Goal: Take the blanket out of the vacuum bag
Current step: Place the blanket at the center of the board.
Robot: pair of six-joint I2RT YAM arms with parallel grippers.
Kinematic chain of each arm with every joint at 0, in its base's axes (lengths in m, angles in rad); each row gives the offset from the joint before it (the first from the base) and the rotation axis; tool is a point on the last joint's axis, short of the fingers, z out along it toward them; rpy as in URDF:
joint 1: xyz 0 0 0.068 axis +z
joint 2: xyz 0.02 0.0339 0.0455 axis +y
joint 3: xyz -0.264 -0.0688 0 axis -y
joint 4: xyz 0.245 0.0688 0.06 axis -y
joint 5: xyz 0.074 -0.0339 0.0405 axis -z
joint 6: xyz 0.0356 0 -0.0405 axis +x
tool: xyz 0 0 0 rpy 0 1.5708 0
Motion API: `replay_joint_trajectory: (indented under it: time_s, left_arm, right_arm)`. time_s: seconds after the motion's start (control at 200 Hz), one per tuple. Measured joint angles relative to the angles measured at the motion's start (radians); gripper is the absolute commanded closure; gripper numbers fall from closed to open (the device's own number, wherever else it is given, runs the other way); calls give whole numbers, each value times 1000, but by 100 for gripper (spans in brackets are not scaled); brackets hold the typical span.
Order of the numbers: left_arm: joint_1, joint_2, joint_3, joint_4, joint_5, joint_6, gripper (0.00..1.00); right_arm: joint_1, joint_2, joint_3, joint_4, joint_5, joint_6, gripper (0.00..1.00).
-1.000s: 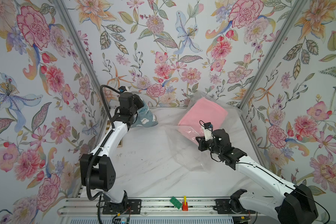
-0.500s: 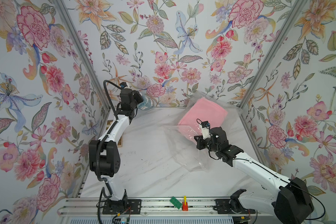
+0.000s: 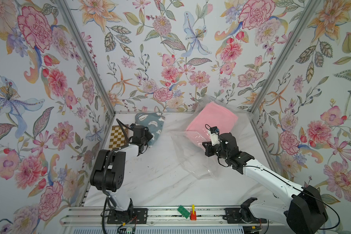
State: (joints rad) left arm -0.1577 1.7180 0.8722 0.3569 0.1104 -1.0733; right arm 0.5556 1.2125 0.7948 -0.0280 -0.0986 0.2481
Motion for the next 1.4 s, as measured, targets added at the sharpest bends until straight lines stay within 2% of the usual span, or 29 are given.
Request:
replay_joint_trajectory:
  time_s: [0.045, 0.225, 0.38, 0.475, 0.796, 0.871, 0.966, 1.061, 1.201, 1.401]
  left_arm:
    - [-1, -4, -21, 30, 11, -38, 96]
    - [-3, -5, -58, 39, 11, -115, 60]
    - [-5, -38, -43, -59, -3, -62, 39]
    - [-6, -85, -19, -173, -32, 0, 33]
    - [-18, -280, 24, -560, -158, 282, 31]
    - [-52, -314, 34, -643, -200, 352, 33]
    - [-138, -319, 93, -741, -263, 449, 36]
    - [-230, -271, 208, -819, -322, 542, 38]
    - [-326, -123, 344, -861, -417, 651, 43]
    - [-356, 103, 392, -927, -512, 724, 47]
  right_arm:
    - [5, 0, 0, 0, 0, 0, 100]
    - [20, 0, 0, 0, 1, 0, 100]
    - [26, -13, -2, -2, 6, 0, 100]
    - [27, -37, -12, -4, 12, 2, 100]
    - [39, -77, -45, -4, 28, 19, 100]
    - [41, -89, -57, -1, 31, 25, 100]
    - [46, -106, -75, 4, 35, 34, 100]
    - [48, -109, -87, 8, 36, 42, 100]
    - [56, -111, -90, 10, 37, 49, 100]
    - [66, -146, -90, 3, 44, 57, 100]
